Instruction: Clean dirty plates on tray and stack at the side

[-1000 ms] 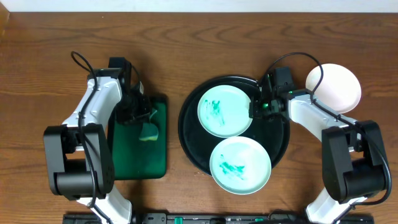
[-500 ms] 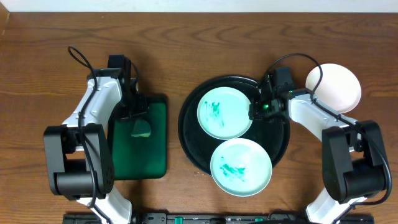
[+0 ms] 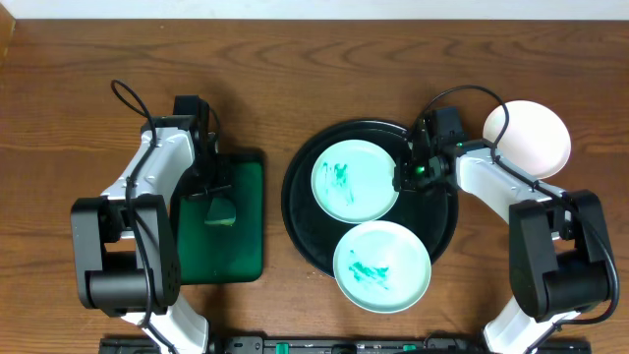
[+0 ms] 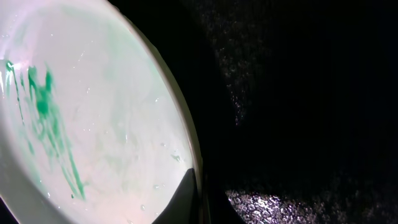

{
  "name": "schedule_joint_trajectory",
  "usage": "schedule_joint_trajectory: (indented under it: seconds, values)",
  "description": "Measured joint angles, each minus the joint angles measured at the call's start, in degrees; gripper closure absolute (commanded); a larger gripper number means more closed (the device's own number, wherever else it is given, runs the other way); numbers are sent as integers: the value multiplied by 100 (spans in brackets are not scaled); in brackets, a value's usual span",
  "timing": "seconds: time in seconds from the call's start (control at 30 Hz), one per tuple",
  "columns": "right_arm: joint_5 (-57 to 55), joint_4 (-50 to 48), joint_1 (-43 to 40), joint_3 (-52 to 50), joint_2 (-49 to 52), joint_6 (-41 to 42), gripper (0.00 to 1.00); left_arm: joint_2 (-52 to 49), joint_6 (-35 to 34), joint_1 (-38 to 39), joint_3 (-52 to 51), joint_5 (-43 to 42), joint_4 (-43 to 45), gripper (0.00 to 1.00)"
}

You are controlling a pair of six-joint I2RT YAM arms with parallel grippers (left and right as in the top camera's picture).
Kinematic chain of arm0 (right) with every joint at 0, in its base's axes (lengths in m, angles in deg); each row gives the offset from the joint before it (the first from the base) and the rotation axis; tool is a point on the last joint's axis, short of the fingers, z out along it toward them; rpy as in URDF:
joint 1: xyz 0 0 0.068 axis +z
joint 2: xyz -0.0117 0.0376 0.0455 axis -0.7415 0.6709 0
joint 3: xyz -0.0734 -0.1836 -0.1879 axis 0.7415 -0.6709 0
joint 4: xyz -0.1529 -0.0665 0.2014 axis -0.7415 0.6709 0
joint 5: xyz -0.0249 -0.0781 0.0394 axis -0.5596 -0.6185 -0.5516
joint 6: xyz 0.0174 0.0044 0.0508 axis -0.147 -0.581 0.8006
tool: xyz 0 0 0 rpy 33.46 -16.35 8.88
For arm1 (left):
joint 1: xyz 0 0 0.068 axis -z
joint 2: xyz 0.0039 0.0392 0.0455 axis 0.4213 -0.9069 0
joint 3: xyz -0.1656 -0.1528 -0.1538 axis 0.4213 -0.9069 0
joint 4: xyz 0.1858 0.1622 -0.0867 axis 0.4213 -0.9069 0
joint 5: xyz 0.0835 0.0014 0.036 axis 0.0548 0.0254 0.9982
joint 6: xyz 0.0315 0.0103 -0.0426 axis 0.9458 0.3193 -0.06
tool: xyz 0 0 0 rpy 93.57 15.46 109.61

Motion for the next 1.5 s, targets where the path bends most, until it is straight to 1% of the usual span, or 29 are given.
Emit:
schedule_joint_trajectory:
  seconds: [0.07,0.17,0.37,0.43,0.53,0.7,0.83,0.93,1.1,1.3,1.5]
  values:
    - [2,0,0,0,0,-7,98,125,0,26,-15,2,-9,93]
    - [9,2,0,0,0,-22,98,586,-2,114,-44,20,-15,93]
    - [13,2,0,0,0,-33,98,2192,-22,487,-42,-17,-33,93]
    - [13,4,0,0,0,-46,99,2544,-22,605,-42,-192,-42,93]
    - [13,2,0,0,0,-63,99,2662,-79,732,-42,-743,13,93]
    - [15,4,2,0,0,-66,98,2162,-402,1056,-42,-1985,625,93]
    - [17,4,2,0,0,-66,98,1480,-789,1528,-44,-3003,1497,93]
    - [17,7,2,0,0,-66,98,986,-1187,1858,-42,-3517,2273,93]
    - [17,9,2,0,0,-66,98,184,-1954,2319,-44,-4124,3383,93]
    - [20,17,2,0,0,-66,99,-584,-2688,2476,-44,-4579,4009,92]
    - [22,20,2,0,0,-63,99,-1268,-3086,2476,-44,-4990,4531,93]
